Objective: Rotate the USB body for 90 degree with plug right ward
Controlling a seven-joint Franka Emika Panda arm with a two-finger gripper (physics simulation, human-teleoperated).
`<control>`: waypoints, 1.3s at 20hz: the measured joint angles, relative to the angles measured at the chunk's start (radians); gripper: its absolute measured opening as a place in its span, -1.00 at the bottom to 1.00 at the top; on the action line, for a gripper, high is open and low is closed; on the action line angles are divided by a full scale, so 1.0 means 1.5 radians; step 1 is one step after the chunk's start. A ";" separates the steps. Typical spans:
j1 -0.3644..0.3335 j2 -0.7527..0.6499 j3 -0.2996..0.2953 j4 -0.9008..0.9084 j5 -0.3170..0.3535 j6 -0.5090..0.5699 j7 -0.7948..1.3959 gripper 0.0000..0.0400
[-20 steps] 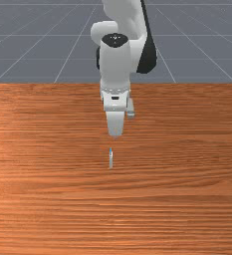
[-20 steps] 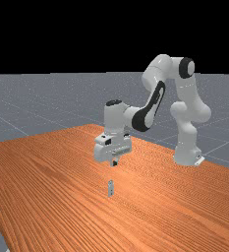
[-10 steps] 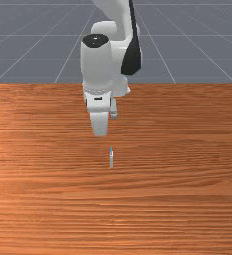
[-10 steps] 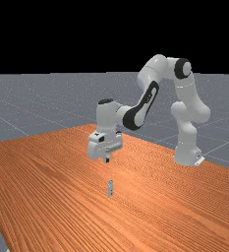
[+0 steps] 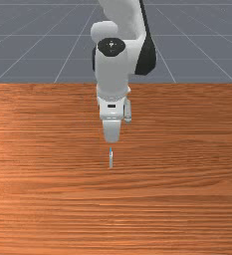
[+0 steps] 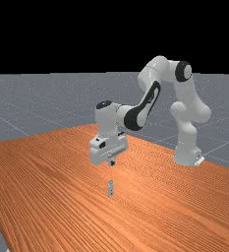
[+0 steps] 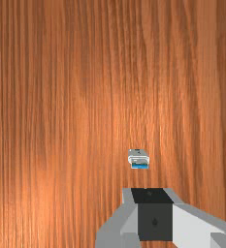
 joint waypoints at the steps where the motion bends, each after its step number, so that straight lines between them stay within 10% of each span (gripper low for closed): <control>1: 0.013 0.006 0.005 -0.007 -0.004 0.026 0.003 -1.00; 10: 0.016 -0.021 0.006 -0.120 -0.005 0.211 0.005 -1.00; 16: 0.023 -0.057 -0.017 -0.078 -0.052 0.101 0.017 -1.00; 26: -0.036 0.032 -0.020 -0.011 -0.011 0.068 -0.070 -1.00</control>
